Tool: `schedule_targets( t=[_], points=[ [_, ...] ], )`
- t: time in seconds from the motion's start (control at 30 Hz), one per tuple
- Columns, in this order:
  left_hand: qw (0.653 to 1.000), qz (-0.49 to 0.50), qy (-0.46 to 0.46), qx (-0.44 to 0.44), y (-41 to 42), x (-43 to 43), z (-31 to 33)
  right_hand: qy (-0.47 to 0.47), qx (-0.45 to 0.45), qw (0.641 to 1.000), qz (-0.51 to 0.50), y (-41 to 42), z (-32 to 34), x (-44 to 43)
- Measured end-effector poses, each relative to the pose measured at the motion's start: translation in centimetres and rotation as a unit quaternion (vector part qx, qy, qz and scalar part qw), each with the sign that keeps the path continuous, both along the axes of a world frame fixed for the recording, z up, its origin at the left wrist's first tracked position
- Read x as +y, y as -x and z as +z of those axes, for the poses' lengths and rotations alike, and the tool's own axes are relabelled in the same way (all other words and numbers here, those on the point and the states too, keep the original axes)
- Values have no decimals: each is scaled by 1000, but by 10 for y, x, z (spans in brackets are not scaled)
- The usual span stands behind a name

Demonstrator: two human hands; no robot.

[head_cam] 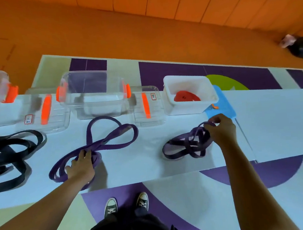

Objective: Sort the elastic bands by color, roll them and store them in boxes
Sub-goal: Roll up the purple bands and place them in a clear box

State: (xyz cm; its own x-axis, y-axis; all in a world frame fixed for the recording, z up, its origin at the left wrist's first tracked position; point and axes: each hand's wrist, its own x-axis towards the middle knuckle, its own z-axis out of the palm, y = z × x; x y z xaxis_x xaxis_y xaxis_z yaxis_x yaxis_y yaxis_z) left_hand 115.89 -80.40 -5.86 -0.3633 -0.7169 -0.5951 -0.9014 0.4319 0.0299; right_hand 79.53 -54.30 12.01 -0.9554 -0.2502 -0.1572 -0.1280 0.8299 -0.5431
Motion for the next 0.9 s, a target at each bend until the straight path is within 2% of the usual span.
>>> schedule_targets(
  t=[0.1, 0.17, 0.23, 0.3, 0.4, 0.5, 0.63, 0.77, 0.83, 0.9],
  points=[
    [1000, 13, 7, -11, 8, 3, 14, -84, 11, 996, 9, -3, 1, -9],
    [1000, 28, 11, -1, 15, 4, 29, -103, 48, 993, 14, -8, 9, -14],
    [998, 30, 10, 62, 27, 5, 49, -74, 63, 995, 28, -12, 21, -19],
    [986, 20, -15, 167, 44, 5, 75, 28, -16, 998, 52, -18, 42, -30],
    [946, -29, -60, 316, 77, 12, 131, 129, -128, 973, 143, -35, 73, -53],
    [884, -53, -115, 450, 104, 30, 196, 167, -162, 936, 265, -65, 108, -77],
    [790, -55, -251, 557, 120, 52, 252, 201, -185, 889, 367, -95, 144, -107],
    [736, 1, -197, 648, 116, 51, 267, 213, -163, 859, 436, -107, 164, -126],
    [730, 9, -154, 666, 109, 45, 269, 245, -156, 853, 434, -109, 167, -132],
    [731, 19, -118, 671, 104, 40, 270, 278, -114, 872, 387, -105, 159, -139]
  ],
)
